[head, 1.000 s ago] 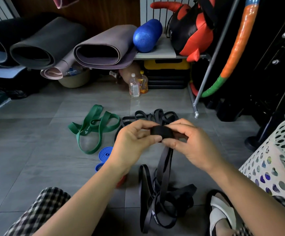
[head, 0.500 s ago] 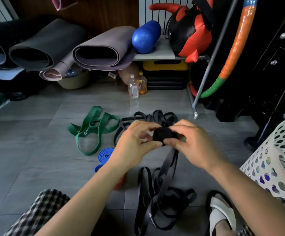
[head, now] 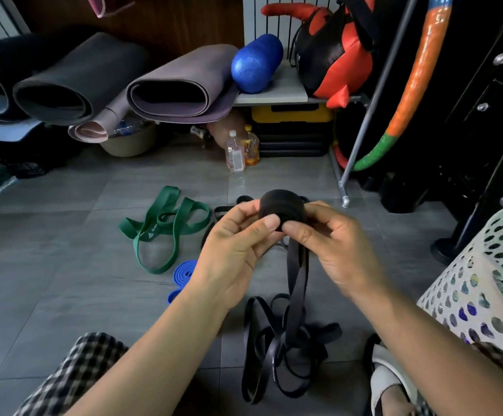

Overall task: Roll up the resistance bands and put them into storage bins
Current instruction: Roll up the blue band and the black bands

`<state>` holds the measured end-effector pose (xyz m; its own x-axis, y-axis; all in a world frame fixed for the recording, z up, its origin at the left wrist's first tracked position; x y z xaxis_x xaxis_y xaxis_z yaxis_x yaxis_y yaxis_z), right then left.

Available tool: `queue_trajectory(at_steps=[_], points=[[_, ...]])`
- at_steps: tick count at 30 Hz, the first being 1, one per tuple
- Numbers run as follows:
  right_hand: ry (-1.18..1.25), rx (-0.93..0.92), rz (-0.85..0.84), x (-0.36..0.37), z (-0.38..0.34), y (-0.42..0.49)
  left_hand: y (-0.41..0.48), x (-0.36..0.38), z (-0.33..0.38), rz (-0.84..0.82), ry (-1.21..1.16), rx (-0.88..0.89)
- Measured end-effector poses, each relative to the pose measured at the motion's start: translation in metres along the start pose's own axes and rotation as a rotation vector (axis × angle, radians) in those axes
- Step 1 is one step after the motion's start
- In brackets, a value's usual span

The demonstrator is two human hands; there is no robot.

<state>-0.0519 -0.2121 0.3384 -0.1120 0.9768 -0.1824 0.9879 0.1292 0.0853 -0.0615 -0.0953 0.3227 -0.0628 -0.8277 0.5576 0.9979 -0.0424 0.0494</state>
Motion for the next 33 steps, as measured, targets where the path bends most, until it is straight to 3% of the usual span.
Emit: queue_trajectory(at_steps=[3, 6, 8, 11, 15, 18, 20, 23, 25, 33], points=[[-0.087, 0.031, -0.043, -0.003, 0.0, 0.004, 0.001, -0.003, -0.001, -0.029, 0.121, -0.038], [-0.398, 0.01, -0.086, -0.001, 0.005, 0.006, 0.008, -0.005, 0.024, -0.205, 0.918, 0.221], [-0.549, -0.063, -0.109, 0.006, 0.004, 0.004, 0.006, 0.005, 0.03, -0.314, 1.164, 0.356], [-0.405, -0.043, -0.122, 0.007, -0.001, 0.004, 0.006, -0.001, 0.033, -0.196, 0.991, 0.317], [-0.019, 0.05, -0.144, 0.007, -0.001, 0.003, 0.007, -0.014, 0.024, 0.01, 0.408, 0.147], [0.105, 0.046, -0.089, 0.007, -0.001, 0.001, 0.005, -0.005, 0.015, 0.02, 0.114, 0.094], [0.045, 0.047, -0.072, 0.004, -0.003, 0.002, 0.005, 0.0, 0.019, -0.023, 0.206, 0.116], [-0.058, 0.076, -0.118, 0.002, 0.002, 0.004, 0.01, -0.004, 0.031, -0.09, 0.74, 0.225], [-0.126, 0.097, -0.139, 0.005, 0.009, 0.003, 0.013, -0.01, 0.033, -0.076, 0.874, 0.227], [0.071, 0.118, -0.088, 0.012, 0.01, 0.005, 0.005, -0.018, 0.008, 0.077, 0.183, 0.055]])
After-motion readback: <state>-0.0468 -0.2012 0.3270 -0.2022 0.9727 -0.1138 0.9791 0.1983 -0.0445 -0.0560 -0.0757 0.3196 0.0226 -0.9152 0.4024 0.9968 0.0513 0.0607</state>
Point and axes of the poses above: each hand's wrist, its own y-axis towards the middle knuckle, its own x-axis out of the palm, z = x × y, the point moved 9 cm from there along y, towards the middle knuckle, and after that the axes turned 8 degrees about x, right-handed, at the moved point
